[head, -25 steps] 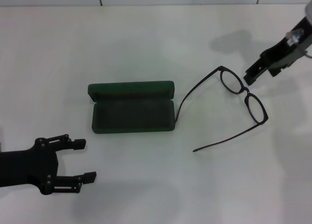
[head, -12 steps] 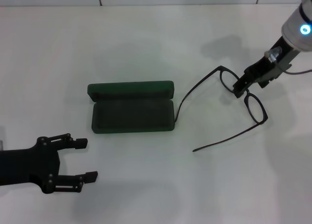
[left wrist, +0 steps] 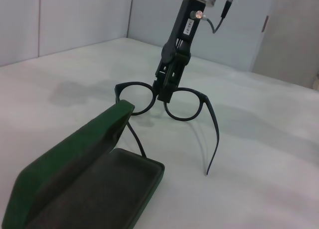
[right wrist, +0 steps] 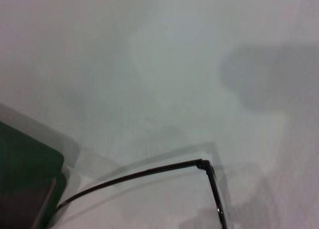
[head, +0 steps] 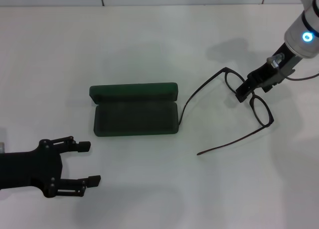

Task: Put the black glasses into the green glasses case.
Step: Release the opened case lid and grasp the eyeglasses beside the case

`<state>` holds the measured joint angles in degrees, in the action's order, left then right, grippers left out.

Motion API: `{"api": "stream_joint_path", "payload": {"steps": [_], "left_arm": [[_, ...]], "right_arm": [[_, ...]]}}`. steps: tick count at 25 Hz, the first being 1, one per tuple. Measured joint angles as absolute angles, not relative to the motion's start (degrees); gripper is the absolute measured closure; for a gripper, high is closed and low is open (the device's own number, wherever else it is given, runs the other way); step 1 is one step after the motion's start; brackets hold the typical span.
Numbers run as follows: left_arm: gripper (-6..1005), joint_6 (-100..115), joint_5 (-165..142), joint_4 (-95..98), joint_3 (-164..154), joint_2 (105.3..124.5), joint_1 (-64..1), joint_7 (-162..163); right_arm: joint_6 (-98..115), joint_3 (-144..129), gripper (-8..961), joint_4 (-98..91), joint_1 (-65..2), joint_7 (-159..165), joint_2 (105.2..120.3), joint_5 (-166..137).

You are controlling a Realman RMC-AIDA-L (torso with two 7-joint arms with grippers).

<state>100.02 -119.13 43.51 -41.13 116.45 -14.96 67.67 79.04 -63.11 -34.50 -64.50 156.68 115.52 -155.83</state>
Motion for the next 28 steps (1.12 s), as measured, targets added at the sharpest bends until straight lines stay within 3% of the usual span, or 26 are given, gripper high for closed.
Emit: {"api": "stream_joint_path", "payload": {"steps": [6,11,17,28], "left_arm": [[140,100.0,-119.2,43.5,-41.1,116.46,-15.0,67.7],[142,100.0,-119.2,43.5,-41.1,116.45,-15.0,67.7],[144,100.0,-119.2,43.5,-41.1,116.42,-15.0,67.7],[147,100.0,-119.2,43.5,-41.1,116.45,-15.0,67.7]], "right_arm": [[79.6,-63.1,172,-34.6,-65.0,156.7,115.74,-155.8],[80.3,-63.2,310,-35.0,-65.2,156.8,115.78,-155.8],[80.3,-64.6,577,-34.9,-65.3,157.0,115.86,-155.8],[80.0,-64.7,671,-34.5,-65.2,157.0,115.84,-156.0]]}}
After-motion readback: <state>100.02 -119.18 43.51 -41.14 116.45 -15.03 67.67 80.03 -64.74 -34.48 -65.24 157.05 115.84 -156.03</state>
